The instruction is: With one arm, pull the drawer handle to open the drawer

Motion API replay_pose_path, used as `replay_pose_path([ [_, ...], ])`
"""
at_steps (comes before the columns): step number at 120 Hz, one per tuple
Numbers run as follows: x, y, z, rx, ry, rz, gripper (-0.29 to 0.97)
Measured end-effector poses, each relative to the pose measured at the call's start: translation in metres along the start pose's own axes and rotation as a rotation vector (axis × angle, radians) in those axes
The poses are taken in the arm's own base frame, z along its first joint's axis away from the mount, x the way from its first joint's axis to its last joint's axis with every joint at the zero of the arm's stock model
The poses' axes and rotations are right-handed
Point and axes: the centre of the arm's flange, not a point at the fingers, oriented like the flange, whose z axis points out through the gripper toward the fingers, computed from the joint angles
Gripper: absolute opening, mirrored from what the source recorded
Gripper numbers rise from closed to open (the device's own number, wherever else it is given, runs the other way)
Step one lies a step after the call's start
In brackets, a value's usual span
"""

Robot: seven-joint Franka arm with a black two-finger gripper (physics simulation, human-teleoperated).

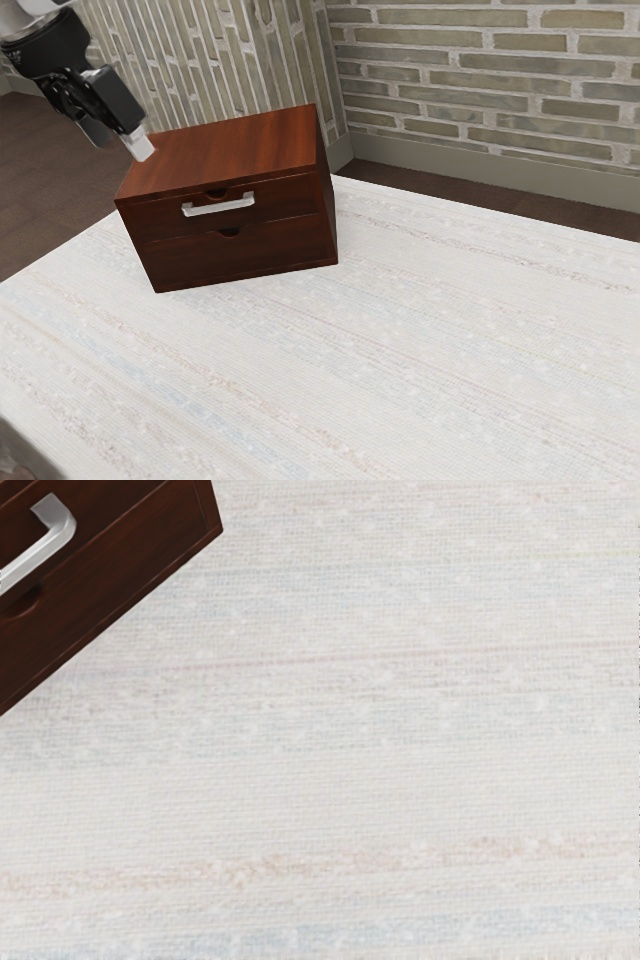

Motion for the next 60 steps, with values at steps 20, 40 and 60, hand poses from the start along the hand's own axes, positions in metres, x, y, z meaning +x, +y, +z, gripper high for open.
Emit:
replay_pose_path([
  [20, 0.013, -0.001, 0.032, 0.021, -0.077, 0.014, 0.68],
  [40, 0.014, 0.001, 0.043, 0.048, -0.137, 0.029, 0.68],
  [60, -0.017, 0.022, 0.037, 0.101, -0.164, 0.1, 0.68],
])
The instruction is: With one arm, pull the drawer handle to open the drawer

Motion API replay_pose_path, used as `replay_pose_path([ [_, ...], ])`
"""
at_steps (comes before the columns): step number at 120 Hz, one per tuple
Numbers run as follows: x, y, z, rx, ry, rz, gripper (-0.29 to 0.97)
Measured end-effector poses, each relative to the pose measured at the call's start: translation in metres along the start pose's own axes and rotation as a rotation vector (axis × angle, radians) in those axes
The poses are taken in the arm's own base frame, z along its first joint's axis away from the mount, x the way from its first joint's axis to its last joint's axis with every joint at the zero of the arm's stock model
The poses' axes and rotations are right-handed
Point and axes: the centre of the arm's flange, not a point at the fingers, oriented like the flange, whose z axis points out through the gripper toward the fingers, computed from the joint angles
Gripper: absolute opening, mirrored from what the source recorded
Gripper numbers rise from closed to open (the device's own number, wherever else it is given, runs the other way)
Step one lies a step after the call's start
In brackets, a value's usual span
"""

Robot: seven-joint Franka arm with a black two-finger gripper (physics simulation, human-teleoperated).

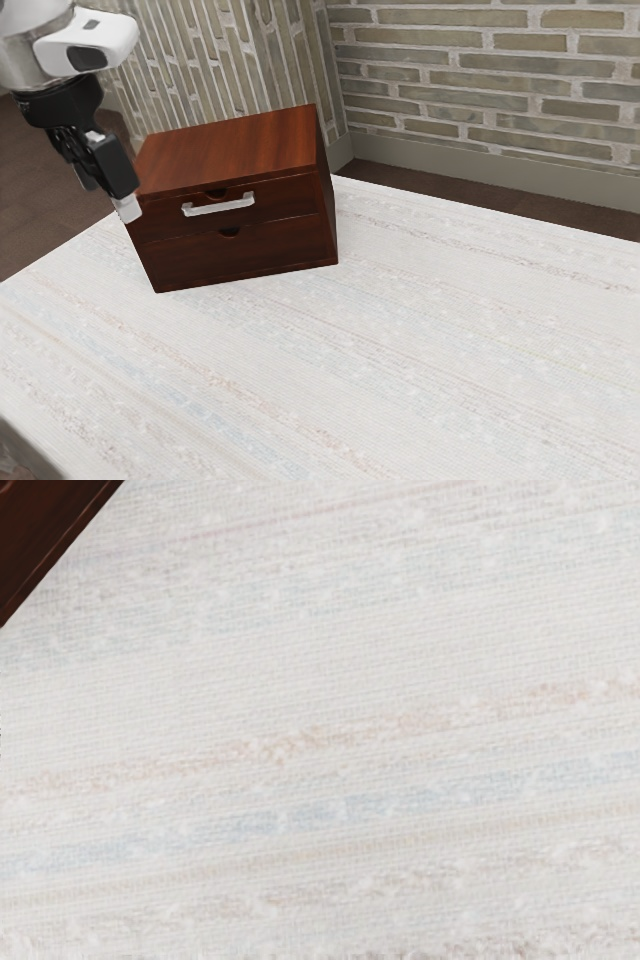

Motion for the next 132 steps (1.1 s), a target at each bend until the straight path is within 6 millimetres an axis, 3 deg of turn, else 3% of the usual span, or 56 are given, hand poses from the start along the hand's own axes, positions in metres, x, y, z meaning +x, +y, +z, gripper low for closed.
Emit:
replay_pose_path([
  [19, -0.036, 0.002, 0.024, 0.036, 0.021, 0.046, 0.68],
  [37, -0.046, -0.021, 0.031, 0.053, 0.05, 0.046, 0.68],
  [50, -0.046, -0.026, 0.055, 0.089, 0.042, 0.086, 0.68],
  [69, -0.038, -0.035, 0.089, 0.151, 0.059, 0.138, 0.68],
  [79, -0.031, -0.043, 0.097, 0.18, 0.09, 0.157, 0.68],
  [103, 0.001, -0.056, 0.12, 0.238, 0.129, 0.217, 0.68],
  [132, 0.009, -0.1, 0.149, 0.275, 0.129, 0.236, 0.68],
])
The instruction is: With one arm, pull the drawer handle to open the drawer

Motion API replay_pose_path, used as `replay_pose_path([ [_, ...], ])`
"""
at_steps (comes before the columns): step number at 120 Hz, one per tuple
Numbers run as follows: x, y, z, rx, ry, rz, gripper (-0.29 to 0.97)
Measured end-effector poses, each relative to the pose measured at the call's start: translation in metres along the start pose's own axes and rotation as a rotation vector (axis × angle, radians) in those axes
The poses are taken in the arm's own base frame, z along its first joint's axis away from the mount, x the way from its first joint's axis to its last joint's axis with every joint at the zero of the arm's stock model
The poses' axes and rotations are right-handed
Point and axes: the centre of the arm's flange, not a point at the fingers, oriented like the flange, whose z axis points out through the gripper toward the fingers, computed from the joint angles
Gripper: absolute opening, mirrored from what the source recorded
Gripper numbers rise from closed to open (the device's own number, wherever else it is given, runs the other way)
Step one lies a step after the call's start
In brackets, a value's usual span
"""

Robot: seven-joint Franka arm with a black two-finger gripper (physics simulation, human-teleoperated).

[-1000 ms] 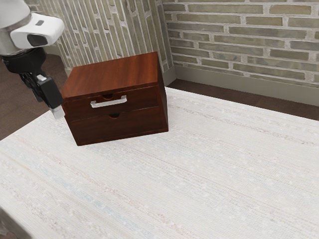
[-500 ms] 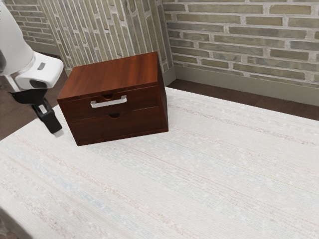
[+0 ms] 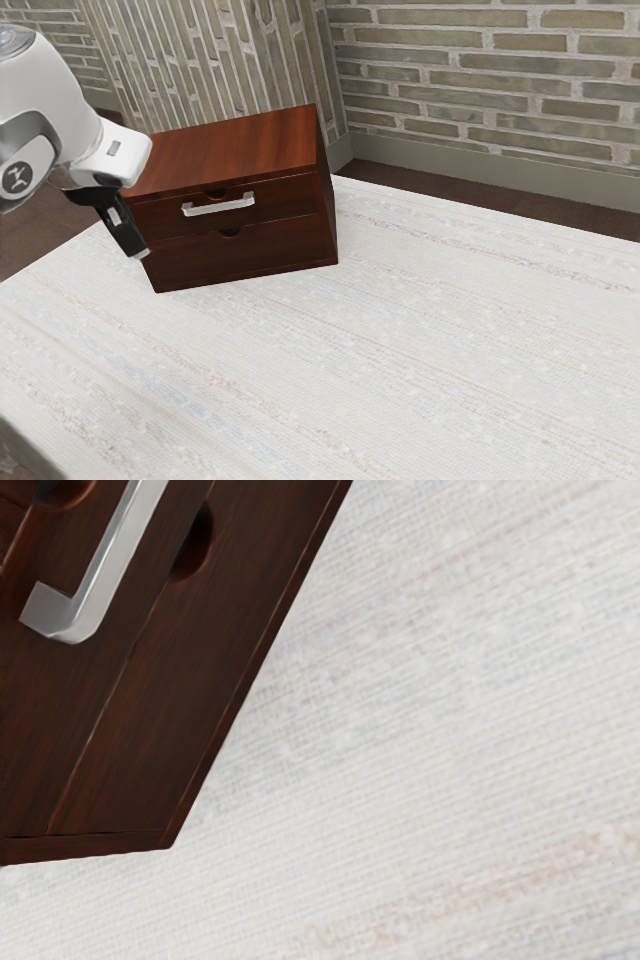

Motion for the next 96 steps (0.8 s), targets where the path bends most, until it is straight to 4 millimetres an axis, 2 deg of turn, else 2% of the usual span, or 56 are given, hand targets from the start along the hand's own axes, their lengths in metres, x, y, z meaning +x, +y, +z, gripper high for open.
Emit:
replay_pose_path([
  [9, 0.004, -0.004, 0.006, 0.018, 0.011, 0.027, 0.68],
  [28, 0.026, -0.004, 0.027, 0.046, 0.009, 0.095, 0.68],
  [46, 0.04, -0.005, 0.036, 0.069, 0.017, 0.139, 0.68],
  [57, 0.043, -0.007, 0.044, 0.075, 0.015, 0.156, 0.68],
  [75, 0.031, -0.028, 0.055, 0.087, -0.002, 0.14, 0.68],
  [83, 0.035, -0.033, 0.061, 0.096, -0.014, 0.145, 0.68],
  [96, 0.044, -0.031, 0.074, 0.095, -0.033, 0.168, 0.68],
])
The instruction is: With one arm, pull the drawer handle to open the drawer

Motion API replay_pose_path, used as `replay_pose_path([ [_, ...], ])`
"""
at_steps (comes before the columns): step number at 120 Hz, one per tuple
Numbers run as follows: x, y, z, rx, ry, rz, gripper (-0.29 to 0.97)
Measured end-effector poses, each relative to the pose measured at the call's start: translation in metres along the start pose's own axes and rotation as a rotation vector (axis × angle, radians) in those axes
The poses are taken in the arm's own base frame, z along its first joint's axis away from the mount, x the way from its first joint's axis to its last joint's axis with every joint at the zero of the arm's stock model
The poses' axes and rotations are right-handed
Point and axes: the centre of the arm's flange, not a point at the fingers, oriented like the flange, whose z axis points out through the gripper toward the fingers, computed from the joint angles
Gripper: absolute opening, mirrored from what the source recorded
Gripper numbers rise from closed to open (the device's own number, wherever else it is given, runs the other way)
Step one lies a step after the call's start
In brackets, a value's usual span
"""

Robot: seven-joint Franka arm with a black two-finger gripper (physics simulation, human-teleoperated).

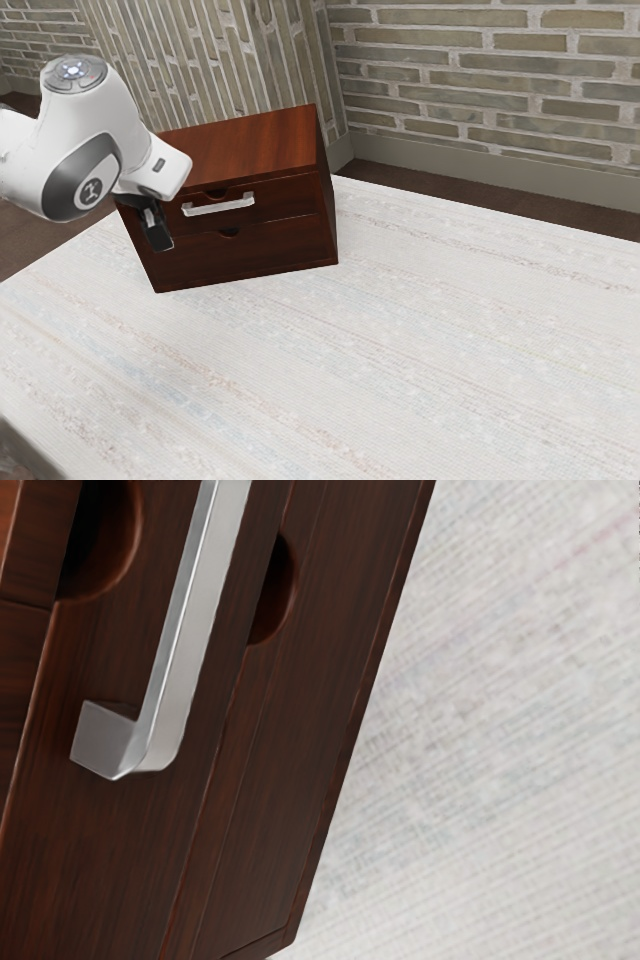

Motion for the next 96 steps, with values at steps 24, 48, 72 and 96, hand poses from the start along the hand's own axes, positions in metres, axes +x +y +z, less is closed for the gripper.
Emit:
replay_pose_path([
  [24, 0.022, -0.005, 0.007, 0.017, -0.008, 0.029, 0.68],
  [48, 0.049, 0.005, 0.023, 0.009, -0.002, 0.068, 0.68],
  [72, 0.066, 0.008, 0.025, 0.014, 0.013, 0.091, 0.68],
  [96, 0.07, 0.004, 0.034, 0.017, 0.006, 0.096, 0.68],
])
